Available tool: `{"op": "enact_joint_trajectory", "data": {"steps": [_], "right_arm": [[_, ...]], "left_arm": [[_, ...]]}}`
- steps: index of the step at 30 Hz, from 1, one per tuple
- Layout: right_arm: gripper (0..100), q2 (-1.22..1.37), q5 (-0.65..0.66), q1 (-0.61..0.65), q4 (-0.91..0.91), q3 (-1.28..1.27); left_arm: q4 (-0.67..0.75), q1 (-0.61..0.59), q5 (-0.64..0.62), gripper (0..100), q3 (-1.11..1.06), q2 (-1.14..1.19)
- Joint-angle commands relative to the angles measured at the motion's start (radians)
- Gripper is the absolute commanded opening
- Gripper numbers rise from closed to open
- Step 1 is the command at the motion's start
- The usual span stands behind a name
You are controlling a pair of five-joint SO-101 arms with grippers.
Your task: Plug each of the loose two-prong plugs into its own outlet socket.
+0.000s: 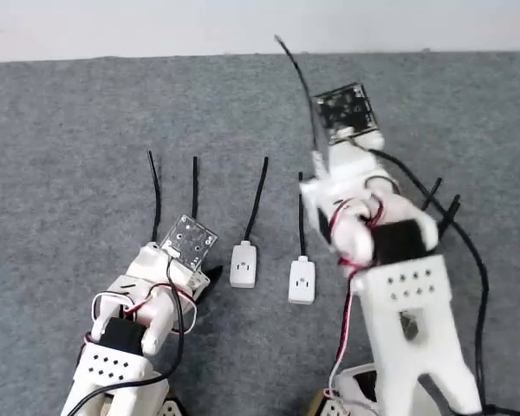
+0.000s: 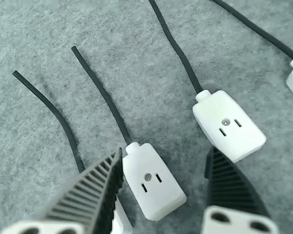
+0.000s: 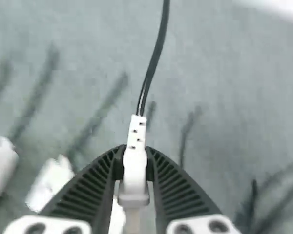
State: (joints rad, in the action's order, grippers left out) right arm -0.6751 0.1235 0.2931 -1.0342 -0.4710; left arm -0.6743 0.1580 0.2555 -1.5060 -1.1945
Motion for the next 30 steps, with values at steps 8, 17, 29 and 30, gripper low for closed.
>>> {"op": "enact_joint_trajectory", "data": {"steps": [8, 17, 29, 30], "right_arm": [[0.9, -0.358, -0.020, 0.128, 0.418, -0.356], [0.8, -0.610, -0.025, 0.151, 0.501, -0.473], [0.8, -0.676, -0.087, 0.203, 0.486, -0.471], [0.8, -0.693, -0.089, 0.219, 0.475, -0.471]], "left_arm": [[0.028, 0.152, 0.009, 27, 0.111, -0.018], [0.226, 0.222, -0.241, 27, 0.234, -0.018], [0.503, 0.285, -0.391, 27, 0.156, -0.014], [0.534, 0.285, -0.390, 27, 0.139, -0.015]]}}
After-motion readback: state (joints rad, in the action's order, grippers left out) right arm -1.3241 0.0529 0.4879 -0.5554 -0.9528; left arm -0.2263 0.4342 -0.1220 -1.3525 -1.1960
